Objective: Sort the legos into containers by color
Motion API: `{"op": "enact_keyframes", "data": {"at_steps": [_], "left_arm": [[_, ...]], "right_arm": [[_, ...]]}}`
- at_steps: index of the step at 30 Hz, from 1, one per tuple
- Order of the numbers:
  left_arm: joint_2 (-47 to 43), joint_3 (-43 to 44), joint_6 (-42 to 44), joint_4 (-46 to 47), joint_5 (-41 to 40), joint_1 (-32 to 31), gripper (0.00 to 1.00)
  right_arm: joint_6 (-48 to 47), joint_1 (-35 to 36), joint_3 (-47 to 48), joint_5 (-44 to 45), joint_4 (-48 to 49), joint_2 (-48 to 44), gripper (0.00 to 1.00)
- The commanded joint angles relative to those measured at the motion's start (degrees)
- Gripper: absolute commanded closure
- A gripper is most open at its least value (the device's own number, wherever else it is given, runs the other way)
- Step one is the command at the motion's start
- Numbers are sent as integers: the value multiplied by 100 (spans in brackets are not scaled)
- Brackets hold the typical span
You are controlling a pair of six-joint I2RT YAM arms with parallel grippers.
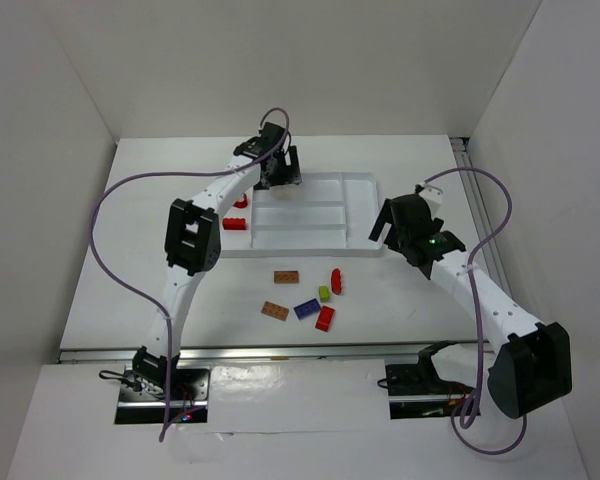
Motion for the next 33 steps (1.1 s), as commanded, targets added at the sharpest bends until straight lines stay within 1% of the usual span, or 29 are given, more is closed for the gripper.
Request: {"op": "enact_keyframes", "data": {"at_steps": [1, 4, 6, 7, 8, 9, 10, 11, 12, 14, 15, 16, 18, 20, 21, 22, 23, 25, 26, 27, 29, 31, 33], "left_arm": [[-584, 23, 266, 146, -113, -143, 0], [-865, 23, 406, 76, -165, -266, 0], [-1287, -82, 477, 14, -165, -336, 1], [-1480, -300, 477, 14, -165, -415, 6], [-1691, -459, 538, 14, -218, -494, 8], [-2136, -643, 539, 83, -218, -547, 8], [-2367, -845, 626, 84, -322, -660, 10], [-2578, -1256, 627, 145, -463, -722, 11], [-2963, -1443, 627, 146, -464, -775, 11], [-3317, -1986, 627, 146, -386, -855, 11], [-3493, -2155, 540, 94, -315, -924, 11], [-3660, -2322, 539, 93, -315, -1012, 11], [-4117, -2832, 539, 40, -315, -1066, 11], [-4450, -3270, 539, 40, -403, -1127, 11], [-4531, -3395, 539, 40, -350, -1127, 11], [-4601, -3509, 478, 40, -350, -1180, 11], [-4602, -3606, 477, 40, -350, -1180, 11], [-4672, -3818, 416, 40, -350, -1232, 12], [-4672, -3818, 416, 40, -350, -1233, 12], [-4672, -3879, 416, -21, -350, -1285, 12], [-4672, -3880, 416, -21, -428, -1338, 12], [-4619, -3880, 416, -74, -481, -1338, 14], [-4559, -3827, 416, -126, -534, -1338, 14]], "right_arm": [[72, -26, 56, 28, 175, 25, 0], [72, -88, 56, 28, 228, 25, 0], [132, -88, 56, 28, 228, 25, 0], [133, -157, 56, 28, 176, 77, 0], [185, -210, 56, 28, 175, 78, 0], [186, -359, -14, 28, 175, 78, 2], [125, -456, -15, -181, 323, 78, 4], [2, -578, -67, -270, 403, 139, 12], [1, -858, -68, -349, 474, 139, 16], [-130, -1158, -68, -630, 701, 411, 21], [-131, -1290, -68, -744, 798, 525, 29], [-200, -1448, -68, -815, 869, 657, 32], [-201, -1450, 72, -816, 966, 1087, 32], [-201, -1450, 204, -816, 1046, 1527, 28], [-201, -1450, 362, -746, 1046, 1667, 26], [-201, -1502, 450, -684, 1046, 1808, 20], [-201, -1503, 538, -684, 1106, 2096, 20], [-201, -1555, 775, -631, 1159, 2370, 20], [-201, -1616, 846, -579, 1160, 2633, 25], [-262, -1617, 925, -578, 1212, 2749, 27], [-332, -1678, 1049, -578, 1265, 3055, 36], [-446, -1731, 1128, -630, 1449, 3180, 36], [-595, -1784, 1180, -832, 1590, 3242, 41]]}}
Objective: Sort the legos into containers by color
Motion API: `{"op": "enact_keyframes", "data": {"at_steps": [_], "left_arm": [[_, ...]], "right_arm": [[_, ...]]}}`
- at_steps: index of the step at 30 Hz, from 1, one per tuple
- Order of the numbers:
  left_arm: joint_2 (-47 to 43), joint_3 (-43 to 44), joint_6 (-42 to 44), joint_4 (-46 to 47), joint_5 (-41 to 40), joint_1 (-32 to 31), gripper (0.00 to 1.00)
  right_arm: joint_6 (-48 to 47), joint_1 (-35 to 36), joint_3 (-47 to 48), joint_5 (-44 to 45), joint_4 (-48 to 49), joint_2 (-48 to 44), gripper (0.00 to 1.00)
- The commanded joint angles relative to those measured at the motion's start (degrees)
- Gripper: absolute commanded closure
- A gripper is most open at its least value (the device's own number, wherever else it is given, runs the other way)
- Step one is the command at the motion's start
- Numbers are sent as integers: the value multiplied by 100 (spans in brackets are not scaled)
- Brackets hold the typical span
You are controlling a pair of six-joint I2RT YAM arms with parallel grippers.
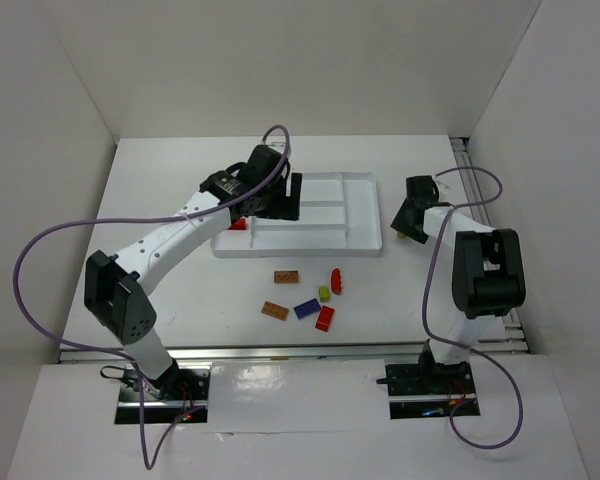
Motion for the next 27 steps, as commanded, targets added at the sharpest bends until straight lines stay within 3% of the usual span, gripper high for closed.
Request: {"op": "enact_keyframes", "data": {"at_steps": [1, 7, 13, 16, 19, 21, 25, 27], "left_arm": [[15, 142, -4, 9, -163, -31, 14], [119, 142, -4, 9, -268, -31, 14], [242, 256, 83, -70, -268, -83, 15], [479, 730, 84, -535, -330, -84, 15], [919, 1511, 233, -957, -278, -84, 12], [1121, 1976, 356, -1125, 265, -14, 8], [1323, 2356, 462, -950, 2222, 259, 4], [1482, 2541, 514, -888, 2682, 320, 3]], "right_arm": [[-247, -164, 341, -201, 410, 149, 42], [-414, -217, 237, -307, 393, 282, 53], [-484, -270, 236, -457, 507, 229, 78], [-546, -270, 236, -518, 420, 89, 89], [-546, -270, 236, -658, 235, -280, 89], [-546, -217, 184, -712, -36, -726, 89], [-669, -16, -88, -1027, -249, -1843, 89], [-729, 46, -238, -1508, -249, -2553, 89]]}}
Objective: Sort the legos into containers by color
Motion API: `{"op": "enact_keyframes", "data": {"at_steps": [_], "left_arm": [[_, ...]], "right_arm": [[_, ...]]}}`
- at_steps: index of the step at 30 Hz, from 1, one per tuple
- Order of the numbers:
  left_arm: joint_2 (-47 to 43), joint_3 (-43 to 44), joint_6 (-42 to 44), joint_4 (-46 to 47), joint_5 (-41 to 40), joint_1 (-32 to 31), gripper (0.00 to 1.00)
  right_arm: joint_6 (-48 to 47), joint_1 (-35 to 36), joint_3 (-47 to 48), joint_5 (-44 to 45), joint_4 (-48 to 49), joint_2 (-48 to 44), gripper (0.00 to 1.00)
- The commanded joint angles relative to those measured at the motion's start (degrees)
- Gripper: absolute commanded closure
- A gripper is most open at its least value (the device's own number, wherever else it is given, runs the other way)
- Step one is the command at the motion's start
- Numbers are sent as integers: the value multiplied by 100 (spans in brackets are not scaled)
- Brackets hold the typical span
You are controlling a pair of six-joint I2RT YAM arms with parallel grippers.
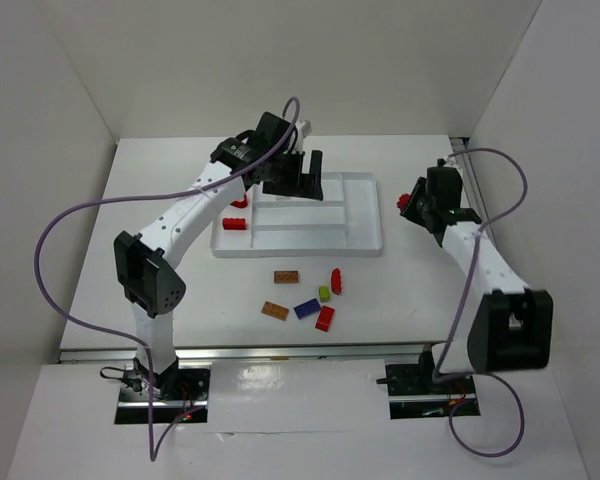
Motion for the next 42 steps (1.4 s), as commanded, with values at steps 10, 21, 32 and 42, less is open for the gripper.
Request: {"op": "enact_keyframes", "data": {"at_steps": [10, 21, 32, 42], "left_arm": [[678, 374, -39, 915, 3756, 183, 0], [853, 320, -347, 1311, 3930, 130, 0], [1232, 365, -620, 1364, 4064, -54, 5], [1285, 40, -875, 1803, 4177, -160, 26]], "right_arm": [[-875, 1045, -588, -1842, -122, -2264, 89], [-981, 1599, -457, -1780, -122, -2141, 89], [-1034, 1705, -457, -1727, -69, -2141, 89], [-1087, 1758, -509, -1850, 54, -1975, 91]]}}
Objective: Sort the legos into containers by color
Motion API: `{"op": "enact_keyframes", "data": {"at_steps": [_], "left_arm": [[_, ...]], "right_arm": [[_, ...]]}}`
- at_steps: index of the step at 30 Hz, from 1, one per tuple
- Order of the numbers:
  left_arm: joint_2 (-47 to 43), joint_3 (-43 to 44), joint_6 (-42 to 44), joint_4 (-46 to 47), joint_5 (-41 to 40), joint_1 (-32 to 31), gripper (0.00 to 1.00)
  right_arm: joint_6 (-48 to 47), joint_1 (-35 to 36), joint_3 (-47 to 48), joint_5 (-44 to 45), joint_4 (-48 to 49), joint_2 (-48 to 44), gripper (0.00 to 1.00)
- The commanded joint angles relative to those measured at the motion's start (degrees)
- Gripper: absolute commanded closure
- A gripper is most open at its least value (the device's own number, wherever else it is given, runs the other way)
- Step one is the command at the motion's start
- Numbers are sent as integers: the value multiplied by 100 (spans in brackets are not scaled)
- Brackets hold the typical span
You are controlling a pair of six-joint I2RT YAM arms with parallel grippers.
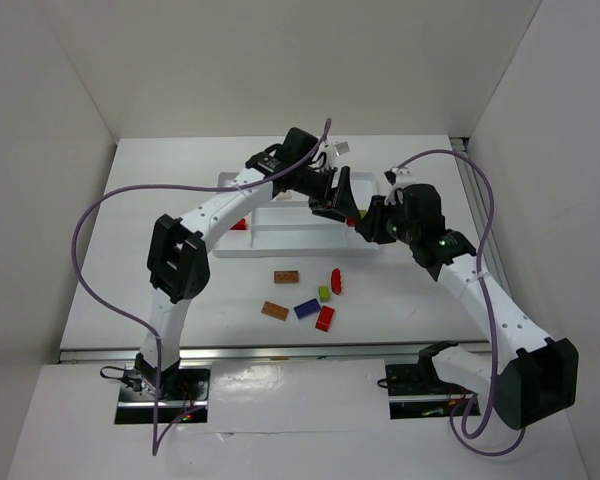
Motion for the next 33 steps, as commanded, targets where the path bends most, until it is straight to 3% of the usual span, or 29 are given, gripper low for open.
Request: {"op": "enact_keyframes", "data": {"at_steps": [1, 6, 7, 9, 14, 23, 33], "left_arm": [[35, -150, -99, 337, 193, -51, 29], [35, -282, -151, 442, 193, -51, 54], [35, -283, -151, 442, 193, -51, 62], [35, -283, -151, 442, 193, -51, 68], [35, -283, -204, 442, 193, -51, 100], [-212, -634, -81, 382, 70, 230, 100], [-598, -995, -28, 434, 17, 415, 100]], "right_arm": [[-119, 85, 79, -117, 196, 30, 91], [-119, 85, 26, -117, 196, 30, 91], [-119, 85, 26, -117, 265, -40, 93], [-119, 85, -27, -117, 266, -40, 93], [-66, 85, -79, -3, 266, -163, 93], [127, 85, -299, 840, 161, -339, 96], [180, 85, -413, 990, 222, -287, 96]]}}
